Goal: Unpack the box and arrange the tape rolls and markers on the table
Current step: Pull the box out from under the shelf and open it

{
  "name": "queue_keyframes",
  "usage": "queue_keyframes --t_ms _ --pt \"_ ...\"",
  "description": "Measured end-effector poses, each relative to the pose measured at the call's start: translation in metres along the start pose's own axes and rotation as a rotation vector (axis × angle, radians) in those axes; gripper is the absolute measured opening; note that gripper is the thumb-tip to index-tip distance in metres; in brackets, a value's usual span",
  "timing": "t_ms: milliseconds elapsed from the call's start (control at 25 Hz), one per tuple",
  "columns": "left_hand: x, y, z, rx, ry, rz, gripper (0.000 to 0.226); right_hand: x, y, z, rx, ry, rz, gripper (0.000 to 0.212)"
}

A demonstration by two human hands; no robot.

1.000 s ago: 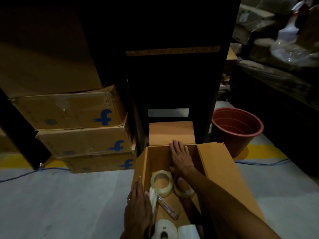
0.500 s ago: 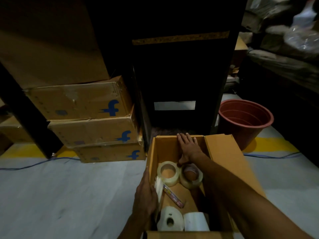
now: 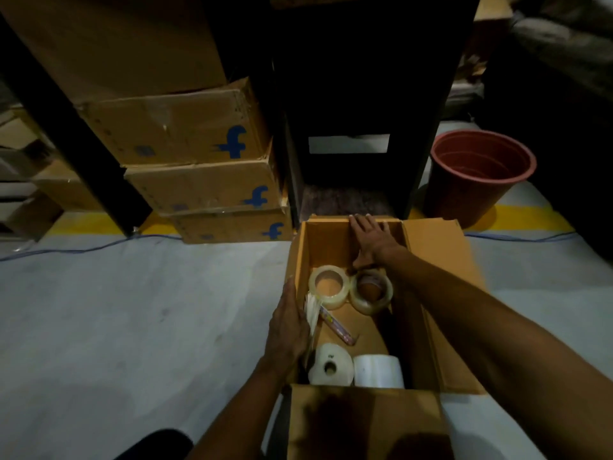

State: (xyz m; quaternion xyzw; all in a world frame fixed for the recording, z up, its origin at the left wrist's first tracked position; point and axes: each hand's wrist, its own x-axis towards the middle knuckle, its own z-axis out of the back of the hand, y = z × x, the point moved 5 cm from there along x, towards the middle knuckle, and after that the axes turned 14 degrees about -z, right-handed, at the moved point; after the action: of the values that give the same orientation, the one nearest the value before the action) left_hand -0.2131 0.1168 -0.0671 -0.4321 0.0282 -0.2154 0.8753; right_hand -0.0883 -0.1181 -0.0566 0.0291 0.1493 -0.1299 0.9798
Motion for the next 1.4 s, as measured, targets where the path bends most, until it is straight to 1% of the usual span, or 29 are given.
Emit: queue_keyframes --t_ms 40,160,320,400,480,560,600,640,680,720,760,800,840,880,920,960,1000,1040,1160,1320,1400 --pt "-0.003 0.001 -0.001 0.035 0.019 0.02 0.077 -0.003 -0.001 0.0 0.001 0.005 -0.001 0.133" --pt "-0.002 0.0 -0.002 0.218 0.083 0.071 0.076 -0.007 -0.002 -0.001 -0.013 0.001 -0.001 0.132" --pt "0.003 0.001 -0.005 0.486 0.142 0.121 0.078 -0.035 -0.003 -0.013 0.064 -0.081 0.023 0.111" --pt "0.003 -0.005 -0.005 0.657 0.142 0.065 0.077 -0.058 -0.001 -0.028 0.088 -0.049 0.054 0.102" --pt "0.005 -0.017 -0.008 0.773 0.12 -0.067 0.075 -0.076 -0.001 -0.047 0.038 0.05 0.083 0.092" --pt "0.009 -0.034 -0.017 0.766 0.14 -0.223 0.068 -0.09 0.001 -0.066 -0.078 0.192 0.092 0.072" --pt "0.01 -0.043 -0.023 0.749 0.186 -0.299 0.065 -0.096 0.004 -0.076 -0.164 0.312 0.109 0.062" --pt "0.011 -0.05 -0.033 0.716 0.265 -0.365 0.061 -0.105 0.008 -0.083 -0.266 0.384 0.174 0.056" --pt "0.01 -0.055 -0.043 0.653 0.358 -0.389 0.058 -0.114 0.009 -0.087 -0.261 0.442 0.205 0.055" --pt "0.008 -0.052 -0.055 0.581 0.47 -0.371 0.057 -0.124 0.011 -0.088 -0.313 0.475 0.25 0.055" --pt "0.005 -0.043 -0.067 0.524 0.58 -0.31 0.058 -0.138 0.01 -0.08 -0.243 0.507 0.22 0.051" --pt "0.001 -0.032 -0.077 0.49 0.658 -0.249 0.06 -0.151 0.007 -0.068 -0.093 0.504 0.107 0.045" --pt "-0.004 -0.021 -0.084 0.474 0.709 -0.197 0.06 -0.167 0.008 -0.059 0.008 0.505 0.071 0.042" --pt "-0.009 -0.009 -0.09 0.452 0.736 -0.156 0.061 -0.169 0.007 -0.053 0.028 0.532 0.059 0.041" --pt "-0.014 0.0 -0.093 0.429 0.755 -0.108 0.066 -0.165 0.006 -0.066 -0.144 0.524 0.168 0.043" --pt "-0.017 0.007 -0.096 0.409 0.77 -0.061 0.075 -0.155 0.004 -0.09 -0.303 0.538 0.226 0.047" --pt "-0.018 0.012 -0.097 0.409 0.797 -0.023 0.083 -0.149 -0.007 -0.113 -0.292 0.577 0.125 0.051" --pt "-0.018 0.015 -0.098 0.415 0.822 -0.004 0.088 -0.157 -0.014 -0.12 -0.223 0.651 0.01 0.052" --pt "-0.015 0.018 -0.103 0.46 0.882 -0.004 0.094 -0.16 -0.018 -0.124 -0.2 0.659 -0.007 0.054" --pt "-0.012 0.022 -0.103 0.589 0.914 0.022 0.087 -0.154 -0.021 -0.132 -0.144 0.625 -0.036 0.05" --pt "-0.012 0.024 -0.101 0.634 0.932 0.05 0.093 -0.149 -0.021 -0.135 -0.1 0.583 -0.032 0.051"
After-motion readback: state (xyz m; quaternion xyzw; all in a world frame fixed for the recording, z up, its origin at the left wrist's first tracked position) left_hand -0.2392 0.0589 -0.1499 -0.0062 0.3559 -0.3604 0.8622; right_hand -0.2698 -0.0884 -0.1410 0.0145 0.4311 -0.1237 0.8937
